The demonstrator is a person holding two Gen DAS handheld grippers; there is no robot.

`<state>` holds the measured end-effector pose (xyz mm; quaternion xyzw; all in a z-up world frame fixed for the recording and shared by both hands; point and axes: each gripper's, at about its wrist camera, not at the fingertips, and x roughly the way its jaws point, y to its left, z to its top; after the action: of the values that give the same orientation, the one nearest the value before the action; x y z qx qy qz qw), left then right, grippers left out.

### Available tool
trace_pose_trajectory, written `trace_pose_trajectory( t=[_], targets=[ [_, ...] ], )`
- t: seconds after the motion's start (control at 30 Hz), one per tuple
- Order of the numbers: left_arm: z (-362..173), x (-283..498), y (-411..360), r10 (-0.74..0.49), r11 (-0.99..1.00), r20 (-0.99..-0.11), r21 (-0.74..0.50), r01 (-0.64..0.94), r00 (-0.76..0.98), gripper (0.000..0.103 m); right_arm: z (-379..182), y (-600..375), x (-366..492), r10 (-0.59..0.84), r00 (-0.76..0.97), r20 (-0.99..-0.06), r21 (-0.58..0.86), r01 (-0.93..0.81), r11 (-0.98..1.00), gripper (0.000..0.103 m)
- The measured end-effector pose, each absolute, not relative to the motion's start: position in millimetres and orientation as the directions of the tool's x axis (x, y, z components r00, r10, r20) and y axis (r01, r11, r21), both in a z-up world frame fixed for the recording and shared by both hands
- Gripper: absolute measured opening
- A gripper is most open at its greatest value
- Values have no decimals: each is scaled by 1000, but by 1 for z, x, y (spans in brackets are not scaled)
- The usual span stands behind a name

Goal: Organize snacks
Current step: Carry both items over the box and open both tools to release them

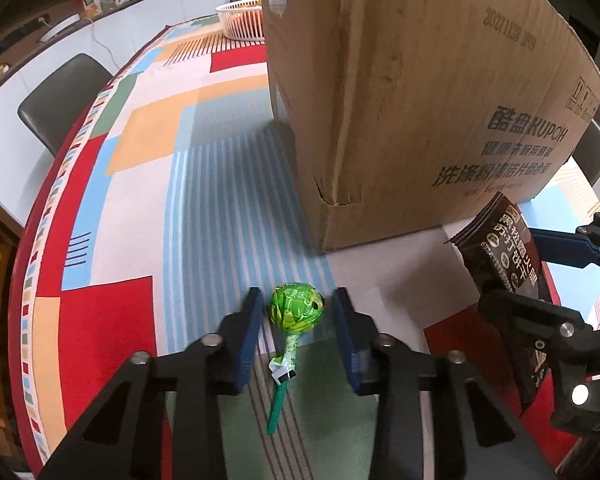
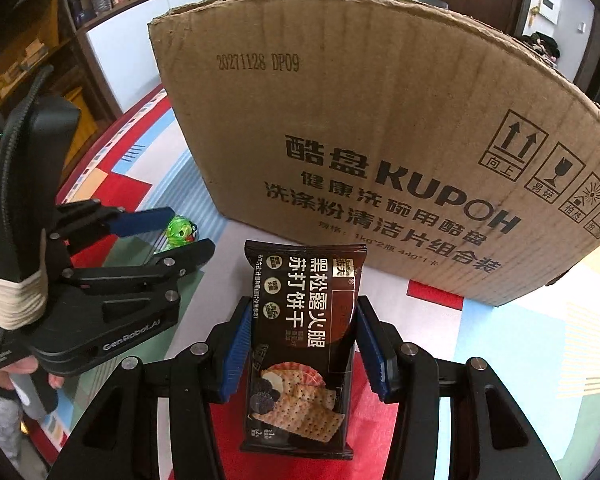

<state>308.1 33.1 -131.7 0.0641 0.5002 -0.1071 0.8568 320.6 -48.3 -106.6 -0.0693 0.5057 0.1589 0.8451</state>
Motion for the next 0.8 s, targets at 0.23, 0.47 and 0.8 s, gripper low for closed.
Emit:
trace_pose_trajectory(
  t=[0.23,0.47,0.8],
  targets=[
    [-124,300,34,-131,974,-865,-21,226,484,26,-106,-50,317,212,442,-872,56,-341,939,51],
    [-105,282,31,-154,975,-844,-44,220,513,26,-96,-63,308,239,450,-860,85,-336,938,51],
    [-65,256,25,-202,971,-786,-85,222,584,26,-67,-86,286,266,503,-822,111,-317,942,51]
  ],
)
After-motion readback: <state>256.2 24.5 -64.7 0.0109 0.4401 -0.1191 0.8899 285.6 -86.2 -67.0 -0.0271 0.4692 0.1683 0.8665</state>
